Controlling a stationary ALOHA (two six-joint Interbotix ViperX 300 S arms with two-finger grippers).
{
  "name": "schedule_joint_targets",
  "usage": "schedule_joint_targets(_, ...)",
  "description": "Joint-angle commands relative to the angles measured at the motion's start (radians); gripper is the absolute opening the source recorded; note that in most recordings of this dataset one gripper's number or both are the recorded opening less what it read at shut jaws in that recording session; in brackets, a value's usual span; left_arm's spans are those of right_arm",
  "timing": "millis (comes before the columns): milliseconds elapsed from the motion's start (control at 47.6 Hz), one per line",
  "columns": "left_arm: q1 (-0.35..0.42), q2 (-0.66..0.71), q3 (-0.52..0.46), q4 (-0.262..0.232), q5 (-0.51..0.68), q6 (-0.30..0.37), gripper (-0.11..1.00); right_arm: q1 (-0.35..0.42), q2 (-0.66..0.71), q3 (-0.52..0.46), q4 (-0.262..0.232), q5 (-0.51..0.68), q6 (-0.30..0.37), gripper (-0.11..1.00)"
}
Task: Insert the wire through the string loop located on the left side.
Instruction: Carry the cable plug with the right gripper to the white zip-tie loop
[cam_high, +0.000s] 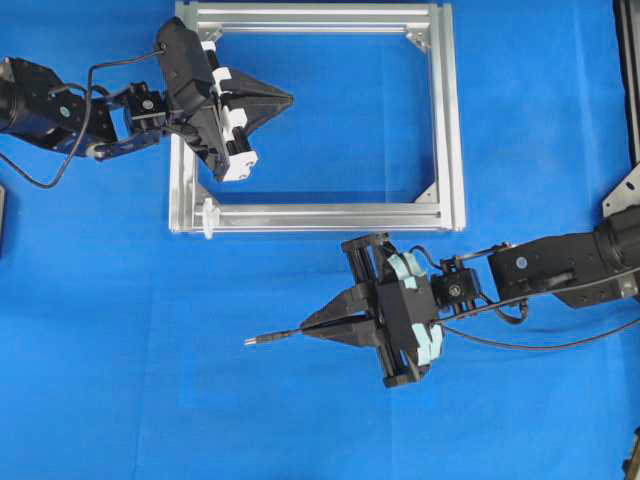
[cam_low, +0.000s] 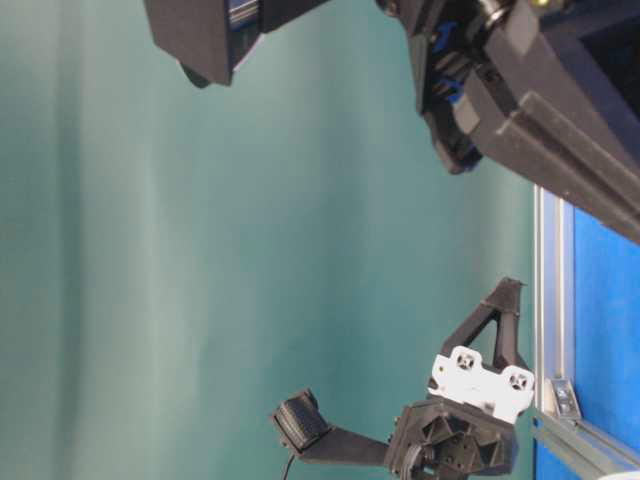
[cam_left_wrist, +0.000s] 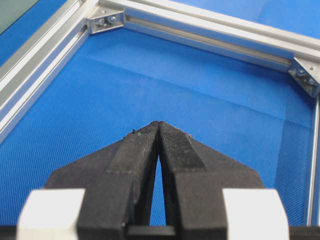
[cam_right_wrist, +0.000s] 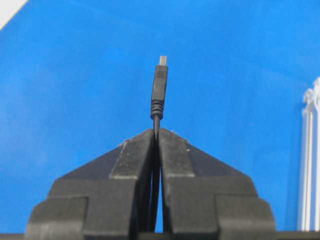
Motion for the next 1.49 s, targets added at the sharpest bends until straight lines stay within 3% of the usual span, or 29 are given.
schedule_joint_targets(0,-0.002,-0.034,-0.008,0.002,-0.005,-0.002,0.00,-0.025,-0.043,0.005,0.000,-0.003,-0.002,0.00)
schedule_joint_targets(567,-0.002,-0.037,-0.002,0.003,-0.005,-0.002,0.00,-0.239,-0.106,0.103,-0.006,-0.005,-0.023,0.00)
schedule_joint_targets(966,-0.002,-0.035,-0.002,0.002,-0.005,-0.002,0.00,-0.247,-0.091,0.092,-0.006,-0.009,-0.031,0.00)
schedule_joint_targets(1469,0.000,-0.038,0.002,0.003,-0.005,-0.002,0.00,-0.267,0.067,-0.071,-0.006,-0.017,-0.032,0.00)
